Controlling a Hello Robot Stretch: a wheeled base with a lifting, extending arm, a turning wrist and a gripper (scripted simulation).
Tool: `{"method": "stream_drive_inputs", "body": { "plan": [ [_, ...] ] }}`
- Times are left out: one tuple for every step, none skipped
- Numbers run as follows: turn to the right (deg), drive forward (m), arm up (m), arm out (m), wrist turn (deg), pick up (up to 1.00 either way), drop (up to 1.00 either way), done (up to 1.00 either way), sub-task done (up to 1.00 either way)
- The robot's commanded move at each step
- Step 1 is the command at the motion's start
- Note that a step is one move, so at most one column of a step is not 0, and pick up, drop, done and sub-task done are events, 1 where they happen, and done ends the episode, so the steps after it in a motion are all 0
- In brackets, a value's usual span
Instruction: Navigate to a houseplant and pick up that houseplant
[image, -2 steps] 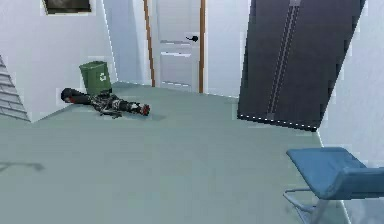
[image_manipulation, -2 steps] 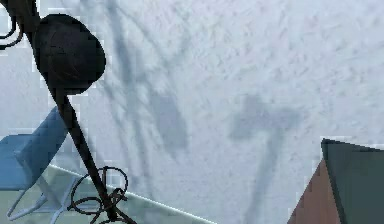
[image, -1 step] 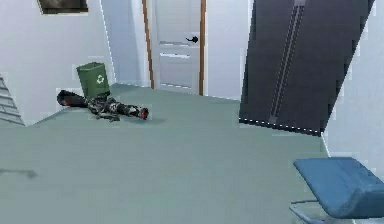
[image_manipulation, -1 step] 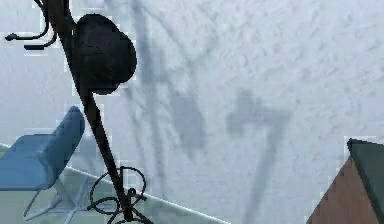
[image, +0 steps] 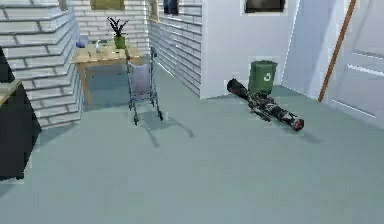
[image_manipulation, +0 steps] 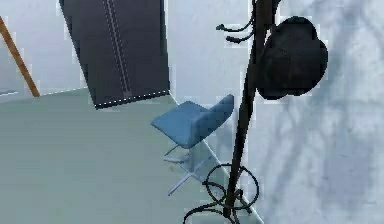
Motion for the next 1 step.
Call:
{"method": "stream_drive_inputs", "body": {
  "plan": [
    [-42.0,0.0,0.0,0.0,0.0,0.0,0.0,0.0,0.0]
  ]
}}
